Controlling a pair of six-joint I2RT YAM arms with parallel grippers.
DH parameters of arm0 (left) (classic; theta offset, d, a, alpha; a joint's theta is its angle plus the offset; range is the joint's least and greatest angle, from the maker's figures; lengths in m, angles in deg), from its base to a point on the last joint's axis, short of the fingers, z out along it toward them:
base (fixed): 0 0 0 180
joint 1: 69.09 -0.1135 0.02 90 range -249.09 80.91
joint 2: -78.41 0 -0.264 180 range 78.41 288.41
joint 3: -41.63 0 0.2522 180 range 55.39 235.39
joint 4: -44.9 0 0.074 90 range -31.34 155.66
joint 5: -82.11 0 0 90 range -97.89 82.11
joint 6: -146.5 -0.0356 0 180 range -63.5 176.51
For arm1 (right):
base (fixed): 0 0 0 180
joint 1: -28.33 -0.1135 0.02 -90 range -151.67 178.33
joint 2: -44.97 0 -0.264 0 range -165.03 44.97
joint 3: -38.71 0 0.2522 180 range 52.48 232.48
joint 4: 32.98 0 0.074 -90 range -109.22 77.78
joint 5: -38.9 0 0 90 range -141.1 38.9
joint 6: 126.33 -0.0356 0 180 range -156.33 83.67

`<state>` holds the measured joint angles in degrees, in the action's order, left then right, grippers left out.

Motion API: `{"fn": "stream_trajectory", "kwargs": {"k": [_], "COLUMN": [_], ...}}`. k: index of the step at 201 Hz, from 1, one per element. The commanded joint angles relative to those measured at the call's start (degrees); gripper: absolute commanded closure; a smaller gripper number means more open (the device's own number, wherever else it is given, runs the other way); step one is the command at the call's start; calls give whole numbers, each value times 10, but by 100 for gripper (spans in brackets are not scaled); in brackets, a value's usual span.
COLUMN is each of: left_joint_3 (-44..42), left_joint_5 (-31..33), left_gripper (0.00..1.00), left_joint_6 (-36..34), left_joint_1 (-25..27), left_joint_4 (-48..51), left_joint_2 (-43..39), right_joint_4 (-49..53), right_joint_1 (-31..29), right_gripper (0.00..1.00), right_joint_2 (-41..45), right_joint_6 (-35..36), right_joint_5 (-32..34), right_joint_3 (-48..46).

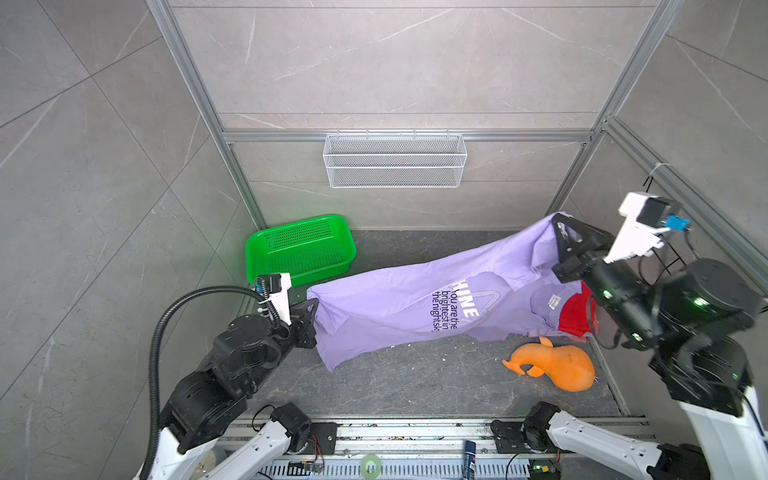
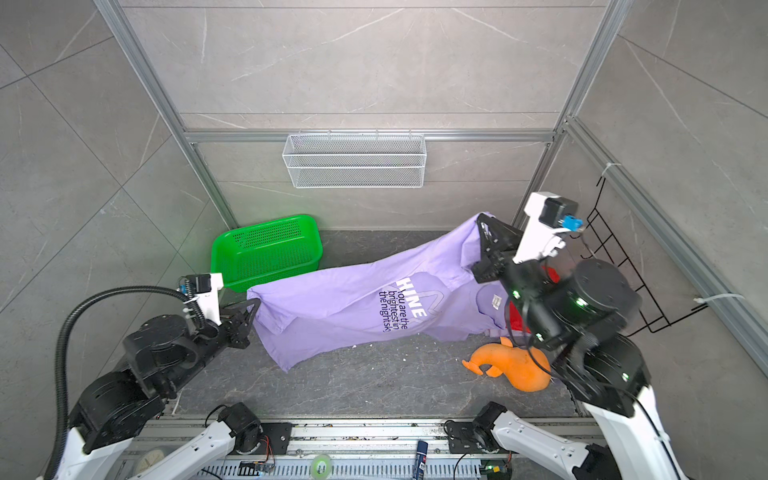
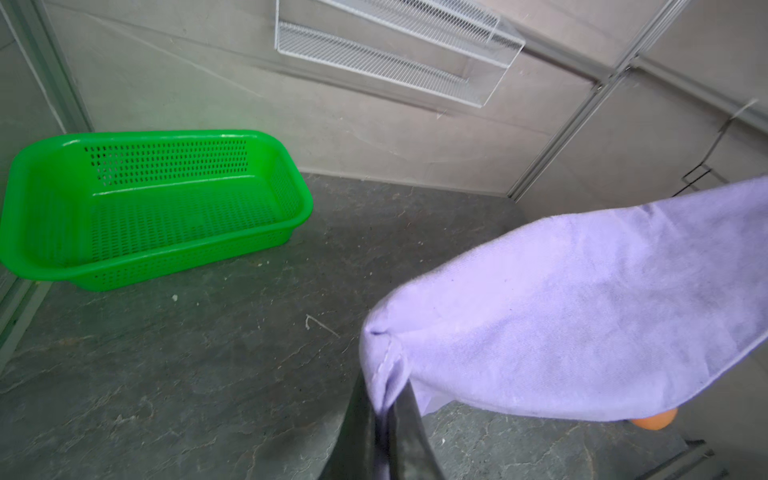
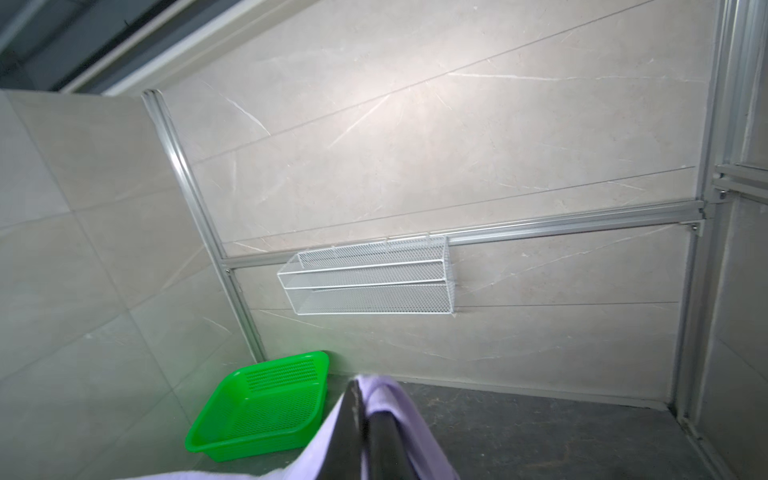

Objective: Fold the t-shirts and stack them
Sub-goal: 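Lift the lavender shirt with both grippers and stretch it apart, then lay the lavender shirt flat on the floor and open both grippers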

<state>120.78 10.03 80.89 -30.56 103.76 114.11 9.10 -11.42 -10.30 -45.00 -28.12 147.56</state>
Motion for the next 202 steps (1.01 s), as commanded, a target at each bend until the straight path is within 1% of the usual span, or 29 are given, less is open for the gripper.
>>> {"fn": "stream_trajectory", "kwargs": {"k": [1,5,7,15,30,43,56,67,80,86,88,92,103,106,111,115,121,139,142,146,172,190,202], "left_joint_3": [-39,-45,-49,-59,-64,-72,-82,-85,-73,-64,-60,-52,-31,-26,-15,-8,-1,-4,-5,-7,-17,-39,-67], "left_joint_5": [82,88,103,128,125,95,29,-9,-23,-24,-24,-25,-28,-27,-24,-22,-17,-10,-10,-9,-8,-23,-53], "left_gripper": [100,100,100,100,100,100,100,100,79,74,72,67,49,46,41,39,37,28,24,22,20,20,21], "left_joint_6": [12,13,13,16,20,22,24,25,19,14,13,9,4,2,2,0,3,7,7,8,14,35,49], "left_joint_1": [0,-1,0,-4,-22,-54,-104,-139,-163,-169,-171,-174,-180,-182,-181,-181,-182,-182,-182,-181,-182,-182,-182], "left_joint_4": [-40,-43,-46,-61,-84,-117,-161,-194,-211,-211,-211,-210,-199,-194,-181,-172,-160,-147,-145,-141,-98,-67,-60], "left_joint_2": [67,81,89,119,179,226,267,301,339,357,364,375,405,412,422,428,434,428,425,420,391,364,340], "right_joint_4": [-62,-74,-80,-100,-121,-141,-162,-171,-174,-175,-173,-168,-147,-141,-132,-128,-127,-134,-135,-132,-82,-39,-25], "right_joint_1": [-1,1,2,10,35,64,91,115,140,150,154,159,170,172,173,174,174,174,173,174,174,175,175], "right_gripper": [100,100,100,100,100,100,100,100,100,100,98,91,60,54,47,39,34,31,30,30,29,28,27], "right_joint_2": [-79,-92,-98,-129,-194,-247,-299,-341,-386,-407,-414,-428,-461,-466,-473,-474,-471,-441,-435,-428,-376,-324,-288], "right_joint_6": [49,56,60,72,72,58,47,33,18,14,12,9,0,-2,-6,-7,-8,-20,-22,-24,-46,-72,-89], "right_joint_5": [102,117,121,126,115,94,73,54,19,9,5,-2,-16,-19,-25,-30,-37,-54,-53,-50,-46,-42,-43], "right_joint_3": [-43,-50,-53,-62,-63,-63,-56,-39,-13,0,5,16,46,52,60,61,56,16,10,1,-44,-97,-144]}}
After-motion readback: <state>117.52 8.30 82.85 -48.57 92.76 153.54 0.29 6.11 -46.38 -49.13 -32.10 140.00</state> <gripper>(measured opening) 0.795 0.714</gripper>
